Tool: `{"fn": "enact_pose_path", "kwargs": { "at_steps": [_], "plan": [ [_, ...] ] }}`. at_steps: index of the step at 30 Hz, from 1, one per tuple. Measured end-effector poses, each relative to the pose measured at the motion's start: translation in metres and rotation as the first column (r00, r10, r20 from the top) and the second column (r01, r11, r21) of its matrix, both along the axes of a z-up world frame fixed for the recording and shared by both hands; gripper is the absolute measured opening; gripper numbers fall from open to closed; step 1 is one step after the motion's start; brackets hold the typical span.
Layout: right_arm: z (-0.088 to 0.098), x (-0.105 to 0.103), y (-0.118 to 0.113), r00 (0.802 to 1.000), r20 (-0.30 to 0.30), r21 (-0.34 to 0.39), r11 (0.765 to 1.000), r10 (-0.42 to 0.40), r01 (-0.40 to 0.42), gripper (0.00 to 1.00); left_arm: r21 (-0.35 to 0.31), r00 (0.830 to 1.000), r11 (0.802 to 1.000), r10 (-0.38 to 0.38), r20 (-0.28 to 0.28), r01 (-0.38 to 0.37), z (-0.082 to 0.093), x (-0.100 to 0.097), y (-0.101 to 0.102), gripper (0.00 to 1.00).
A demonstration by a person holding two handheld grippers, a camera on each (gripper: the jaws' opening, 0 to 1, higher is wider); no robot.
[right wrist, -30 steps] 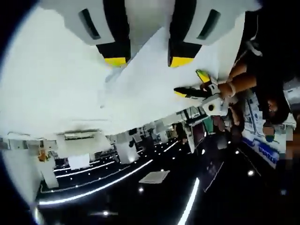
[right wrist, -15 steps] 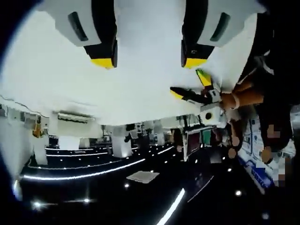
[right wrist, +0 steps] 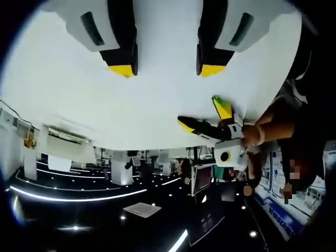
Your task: Organize the stack of printing papers by aligning and flattening the scattered papers on the table
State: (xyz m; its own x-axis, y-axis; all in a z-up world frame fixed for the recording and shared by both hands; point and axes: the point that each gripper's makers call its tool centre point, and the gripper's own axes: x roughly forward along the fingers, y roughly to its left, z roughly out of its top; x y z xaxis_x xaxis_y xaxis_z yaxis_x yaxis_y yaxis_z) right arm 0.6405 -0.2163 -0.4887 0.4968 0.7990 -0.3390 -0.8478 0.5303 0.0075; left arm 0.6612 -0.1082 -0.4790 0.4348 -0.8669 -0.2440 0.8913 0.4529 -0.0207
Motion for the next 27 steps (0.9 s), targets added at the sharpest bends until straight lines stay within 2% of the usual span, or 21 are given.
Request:
{"fn": "enact_pose_path", "kwargs": {
  "at_steps": [6, 12, 13, 14, 16, 17, 18, 21, 24, 27],
  "plan": [
    [0.000, -0.010, -0.031, 0.999, 0.015, 0.035, 0.999, -0.031, 0.030, 0.42, 0.004, 1.000, 1.000, -0.011, -0.002, 0.011, 0.000, -0.008, 0.001, 0.60],
    [0.002, -0.009, -0.028, 0.998, 0.017, 0.043, 0.997, -0.059, 0.059, 0.42, 0.013, 1.000, 1.000, -0.009, -0.008, 0.009, -0.001, 0.007, 0.014, 0.59],
    [0.003, -0.009, -0.028, 0.998, 0.025, 0.038, 0.998, -0.054, 0.053, 0.42, 0.014, 1.000, 1.000, 0.001, 0.011, -0.001, 0.001, 0.013, 0.019, 0.58],
    [0.004, -0.009, -0.029, 0.998, 0.038, 0.029, 0.999, -0.047, 0.045, 0.41, -0.001, 0.999, 1.000, 0.014, 0.037, -0.014, 0.007, 0.014, 0.023, 0.58],
    [0.007, -0.009, -0.031, 0.998, 0.049, 0.024, 0.999, -0.049, 0.048, 0.39, -0.064, 0.999, 0.998, 0.030, 0.035, -0.028, 0.020, 0.011, 0.028, 0.58],
    [0.011, -0.009, -0.032, 0.997, 0.046, 0.041, 0.997, -0.059, 0.057, 0.38, -0.098, 0.999, 0.995, 0.038, 0.012, -0.037, 0.029, 0.002, 0.030, 0.58],
    [0.013, -0.010, -0.033, 0.996, 0.036, 0.059, 0.995, -0.077, 0.075, 0.38, -0.113, 0.999, 0.992, 0.048, -0.017, -0.050, 0.031, -0.002, 0.033, 0.59],
    [0.020, -0.026, -0.036, 0.993, 0.038, 0.093, 0.990, -0.109, 0.106, 0.41, -0.117, 0.996, 0.990, 0.074, -0.045, -0.079, 0.032, -0.023, 0.039, 0.62],
    [0.025, -0.045, -0.044, 0.989, 0.054, 0.094, 0.987, -0.139, 0.134, 0.42, -0.114, 0.995, 0.989, 0.089, -0.037, -0.093, 0.036, -0.045, 0.047, 0.66],
    [0.030, -0.063, -0.059, 0.983, 0.022, 0.131, 0.975, -0.183, 0.179, 0.48, -0.125, 0.993, 0.985, 0.113, -0.028, -0.115, 0.044, -0.070, 0.062, 0.69]
  ]
}}
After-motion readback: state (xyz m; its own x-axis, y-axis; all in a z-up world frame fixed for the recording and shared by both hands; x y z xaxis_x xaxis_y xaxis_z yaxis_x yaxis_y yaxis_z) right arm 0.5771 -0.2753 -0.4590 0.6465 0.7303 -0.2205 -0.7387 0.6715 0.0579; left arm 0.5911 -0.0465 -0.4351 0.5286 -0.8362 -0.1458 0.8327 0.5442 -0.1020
